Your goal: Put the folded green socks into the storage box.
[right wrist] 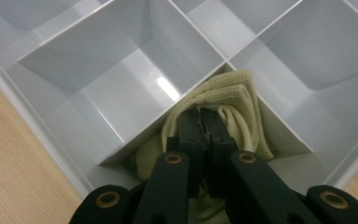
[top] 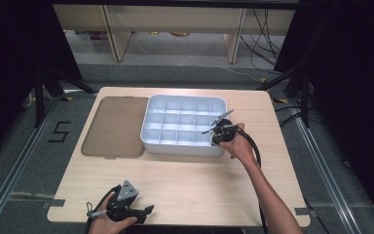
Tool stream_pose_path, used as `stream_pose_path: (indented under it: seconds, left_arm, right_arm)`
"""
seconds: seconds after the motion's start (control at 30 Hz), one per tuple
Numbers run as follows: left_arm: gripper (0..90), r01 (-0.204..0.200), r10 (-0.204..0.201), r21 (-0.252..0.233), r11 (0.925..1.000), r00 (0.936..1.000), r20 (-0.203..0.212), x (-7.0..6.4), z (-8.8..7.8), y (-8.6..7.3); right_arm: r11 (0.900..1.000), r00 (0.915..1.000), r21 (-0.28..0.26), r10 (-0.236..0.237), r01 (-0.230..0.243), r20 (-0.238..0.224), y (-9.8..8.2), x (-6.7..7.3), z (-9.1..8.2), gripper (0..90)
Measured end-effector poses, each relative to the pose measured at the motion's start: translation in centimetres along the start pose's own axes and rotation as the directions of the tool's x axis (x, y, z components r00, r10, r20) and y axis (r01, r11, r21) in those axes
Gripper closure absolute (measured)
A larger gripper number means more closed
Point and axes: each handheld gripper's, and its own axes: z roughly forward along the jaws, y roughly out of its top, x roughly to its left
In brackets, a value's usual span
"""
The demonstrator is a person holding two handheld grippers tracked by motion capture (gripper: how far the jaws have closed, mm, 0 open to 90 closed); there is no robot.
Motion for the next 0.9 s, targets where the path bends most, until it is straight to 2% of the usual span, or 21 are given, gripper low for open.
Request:
stream_pose_path:
  seconds: [0.1,0.13,0.2,0.27,0.3,0.33,0.37,0.4,0.47,0.53,0.63,0.77,0.8,0.83,0.87,0.9]
  left_arm:
    - [24.6,0.005,-0.005,-0.004,1.0,1.0,0.003,0.0,0.0,0.0]
    - [24.6,0.004,-0.004,-0.004,1.0,1.0,0.003,0.0,0.0,0.0]
    - [24.7,0.006,-0.006,-0.003,1.0,1.0,0.003,-0.1,0.1,0.0]
    - [24.7,0.007,-0.007,-0.002,1.0,1.0,0.003,-0.1,0.0,0.0]
    - [24.7,-0.007,0.007,0.008,0.9999,1.0,0.001,0.0,0.0,0.0]
    - [24.7,0.007,-0.007,0.003,1.0,1.0,0.002,-0.1,0.0,0.0]
    - [24.7,0.018,-0.018,-0.01,0.9998,0.9998,0.003,-0.2,0.1,0.0]
    - [24.7,0.005,-0.005,-0.004,1.0,1.0,0.002,-0.1,0.0,0.0]
    - [24.7,0.004,-0.004,-0.004,1.0,1.0,0.001,-0.1,0.0,0.0]
    - [24.7,0.007,-0.007,-0.004,1.0,1.0,0.003,-0.1,0.0,0.0]
    - [24.6,0.01,-0.01,-0.011,0.9999,0.9999,0.002,-0.1,0.1,0.0]
    - [24.7,0.012,-0.012,-0.004,0.9999,0.9999,0.001,-0.2,0.0,0.0]
    - [24.7,0.008,-0.008,-0.011,0.9999,1.0,0.004,-0.1,0.1,0.0]
    - [24.6,0.009,-0.009,-0.005,0.9999,1.0,0.003,-0.1,0.0,0.0]
    - [24.6,-0.001,0.001,0.003,1.0,1.0,-0.001,-0.1,0.0,0.0]
    - [24.7,0.007,-0.007,0.004,1.0,1.0,0.0,-0.1,0.0,0.0]
  right_arm:
    - [0.999,0.9996,0.021,0.025,-0.025,-0.013,0.0,0.0,0.0,88.2]
    - [1.0,0.9999,0.006,-0.002,0.002,-0.01,0.0,-0.3,0.2,88.2]
    - [0.999,0.9996,0.027,0.023,-0.023,-0.014,0.0,-0.1,0.2,88.2]
    - [0.999,0.9996,0.027,0.023,-0.022,-0.016,0.1,-0.1,0.2,87.7]
    - [1.0,0.9996,0.021,0.024,-0.023,-0.016,0.1,-0.1,0.1,87.0]
    - [1.0,0.9997,-0.007,0.018,-0.018,-0.015,0.1,-0.2,-0.1,86.1]
    - [0.999,0.9986,-0.009,0.044,-0.045,-0.028,0.1,-0.1,-0.5,85.5]
    - [0.998,0.998,-0.022,0.054,-0.055,-0.034,0.0,-0.2,-0.9,84.9]
    - [0.995,0.9965,-0.056,0.077,-0.079,-0.03,0.1,-0.3,-1.9,84.6]
    - [0.993,0.9974,-0.101,0.066,-0.069,-0.027,0.4,-0.7,-2.7,84.1]
    - [0.99,0.9972,-0.119,0.075,-0.075,-0.006,0.6,-1.2,-3.1,84.0]
    - [0.992,0.9962,-0.093,0.087,-0.086,0.005,0.7,-1.6,-1.9,83.7]
    - [0.993,0.9977,-0.095,0.068,-0.067,0.005,0.7,-1.7,-1.6,83.7]
    - [0.994,0.9965,-0.069,0.084,-0.083,0.002,0.7,-1.5,-1.2,83.7]
    - [0.995,0.9964,-0.057,0.085,-0.084,0.006,0.6,-1.4,-0.8,83.7]
    - [0.995,0.9965,-0.049,0.084,-0.084,0.003,0.7,-1.4,-0.6,83.7]
